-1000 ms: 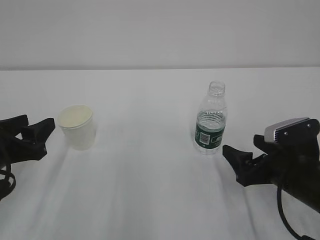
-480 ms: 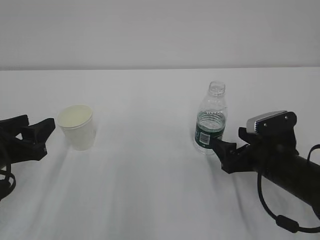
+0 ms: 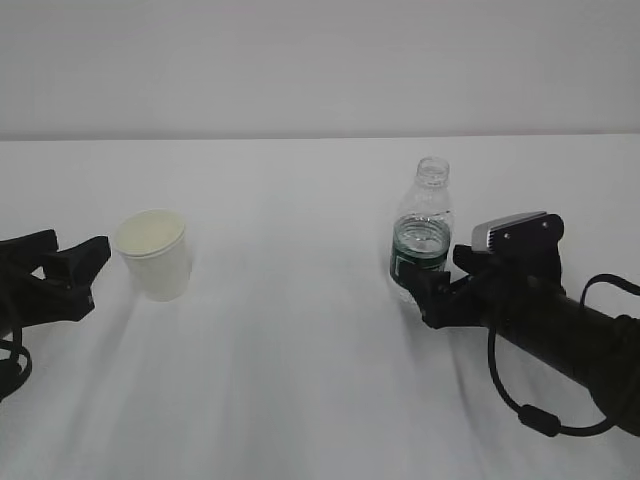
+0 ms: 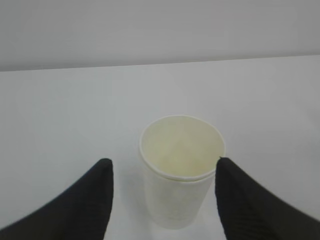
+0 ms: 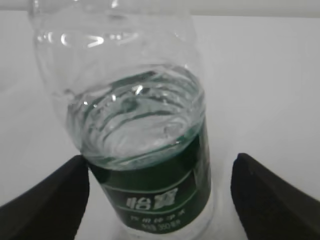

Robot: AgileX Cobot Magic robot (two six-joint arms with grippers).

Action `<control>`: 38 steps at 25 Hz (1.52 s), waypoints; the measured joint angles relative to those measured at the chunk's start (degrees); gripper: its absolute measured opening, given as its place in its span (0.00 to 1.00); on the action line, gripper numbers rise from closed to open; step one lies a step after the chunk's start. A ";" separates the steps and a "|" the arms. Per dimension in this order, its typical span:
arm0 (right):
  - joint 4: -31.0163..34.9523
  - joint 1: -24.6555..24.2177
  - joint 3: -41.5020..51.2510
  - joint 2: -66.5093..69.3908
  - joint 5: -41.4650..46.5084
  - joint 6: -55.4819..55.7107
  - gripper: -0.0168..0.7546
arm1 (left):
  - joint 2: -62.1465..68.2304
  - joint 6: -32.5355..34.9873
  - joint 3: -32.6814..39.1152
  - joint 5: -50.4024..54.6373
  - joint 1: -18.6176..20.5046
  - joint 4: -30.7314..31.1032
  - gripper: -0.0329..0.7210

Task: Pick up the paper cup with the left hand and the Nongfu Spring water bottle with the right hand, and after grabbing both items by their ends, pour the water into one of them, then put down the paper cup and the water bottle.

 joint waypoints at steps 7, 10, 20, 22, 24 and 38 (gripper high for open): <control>-0.96 0.00 -1.88 0.37 0.00 1.24 0.88 | 0.09 0.00 0.00 0.00 0.00 0.00 0.65; -1.18 0.00 -2.90 0.82 0.00 1.87 0.88 | 0.60 0.00 0.00 -0.04 0.00 0.00 0.65; -1.52 0.00 -5.59 3.36 0.00 2.61 0.88 | 1.12 -0.05 0.00 -0.04 0.00 0.00 0.64; -1.68 0.00 -6.23 3.36 0.00 2.96 0.88 | 1.22 -0.05 0.00 -0.04 0.00 0.00 0.64; -2.03 0.00 -6.95 3.36 0.00 3.37 0.88 | 1.22 -0.05 0.00 -0.04 0.00 0.00 0.64; -2.64 0.00 -8.71 5.47 0.00 4.74 0.86 | 1.22 -0.05 0.00 -0.13 0.00 0.00 0.64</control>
